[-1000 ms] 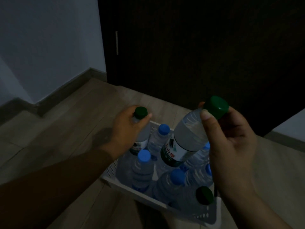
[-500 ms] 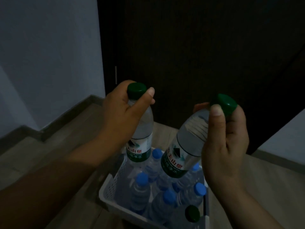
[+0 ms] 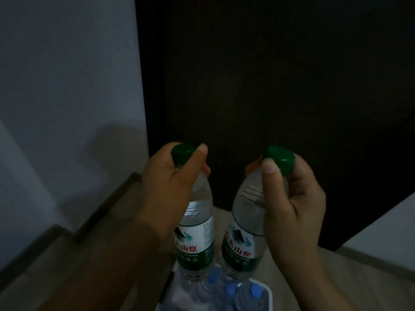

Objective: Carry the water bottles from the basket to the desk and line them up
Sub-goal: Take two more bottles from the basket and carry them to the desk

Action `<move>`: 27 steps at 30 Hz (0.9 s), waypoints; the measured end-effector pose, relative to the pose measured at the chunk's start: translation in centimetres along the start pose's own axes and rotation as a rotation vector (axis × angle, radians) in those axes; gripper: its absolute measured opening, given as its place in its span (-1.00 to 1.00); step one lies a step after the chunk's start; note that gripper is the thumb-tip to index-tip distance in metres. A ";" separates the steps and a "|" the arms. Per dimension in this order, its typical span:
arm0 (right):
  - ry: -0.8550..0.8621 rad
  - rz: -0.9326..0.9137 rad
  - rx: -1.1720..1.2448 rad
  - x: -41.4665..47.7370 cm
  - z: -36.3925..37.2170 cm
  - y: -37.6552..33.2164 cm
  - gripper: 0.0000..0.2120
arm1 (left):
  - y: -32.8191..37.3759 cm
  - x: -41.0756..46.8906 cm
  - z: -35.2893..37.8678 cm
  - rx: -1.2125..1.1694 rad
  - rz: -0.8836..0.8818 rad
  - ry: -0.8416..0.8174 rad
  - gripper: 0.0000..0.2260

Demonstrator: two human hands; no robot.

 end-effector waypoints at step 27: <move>0.052 -0.178 0.207 42.7 -21.5 -65.7 -0.75 | 78.7 21.9 2.8 -0.022 0.334 -0.180 -0.66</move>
Point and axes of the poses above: each hand's wrist, its own x-axis towards the middle knuckle, its own z-axis out of the palm, y = z × x, the point moved 1 cm from there along x, towards the middle knuckle, and after that the axes turned 12 degrees about -x, right-handed, at the moved point
